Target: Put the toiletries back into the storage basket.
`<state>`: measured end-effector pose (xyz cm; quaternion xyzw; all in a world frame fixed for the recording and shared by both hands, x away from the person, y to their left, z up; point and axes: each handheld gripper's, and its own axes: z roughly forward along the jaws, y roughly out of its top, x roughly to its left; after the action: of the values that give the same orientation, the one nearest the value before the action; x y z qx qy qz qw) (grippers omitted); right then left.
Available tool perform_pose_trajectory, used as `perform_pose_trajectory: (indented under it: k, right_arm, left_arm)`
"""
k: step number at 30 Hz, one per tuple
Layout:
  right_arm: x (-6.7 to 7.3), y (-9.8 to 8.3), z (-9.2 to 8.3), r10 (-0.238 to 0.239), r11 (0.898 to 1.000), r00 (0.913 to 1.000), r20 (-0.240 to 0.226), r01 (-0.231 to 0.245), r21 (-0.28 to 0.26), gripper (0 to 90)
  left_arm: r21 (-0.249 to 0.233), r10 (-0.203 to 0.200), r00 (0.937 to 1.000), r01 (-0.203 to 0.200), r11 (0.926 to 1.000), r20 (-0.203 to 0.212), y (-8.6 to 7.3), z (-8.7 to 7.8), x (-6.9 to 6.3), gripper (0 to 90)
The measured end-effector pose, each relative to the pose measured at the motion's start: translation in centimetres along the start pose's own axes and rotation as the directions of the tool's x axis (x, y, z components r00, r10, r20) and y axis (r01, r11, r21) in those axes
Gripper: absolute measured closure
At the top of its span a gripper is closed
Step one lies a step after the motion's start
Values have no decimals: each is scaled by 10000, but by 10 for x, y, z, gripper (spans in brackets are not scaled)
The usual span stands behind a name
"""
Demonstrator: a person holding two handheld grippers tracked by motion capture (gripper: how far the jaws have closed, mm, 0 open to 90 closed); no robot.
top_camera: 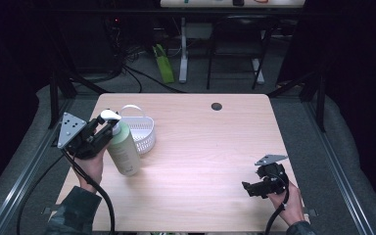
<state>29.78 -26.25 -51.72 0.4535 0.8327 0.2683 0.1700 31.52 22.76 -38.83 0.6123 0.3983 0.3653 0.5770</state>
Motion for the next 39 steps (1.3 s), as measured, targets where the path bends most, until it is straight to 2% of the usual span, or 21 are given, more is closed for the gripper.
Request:
perform_pose_trajectory:
  k: [39]
  right_arm:
    - [-1,0,0,-39,10000,10000,-11,39,3,70]
  left_arm:
    - [-711,349,9993,-359,9968,-144,46,11,1,671]
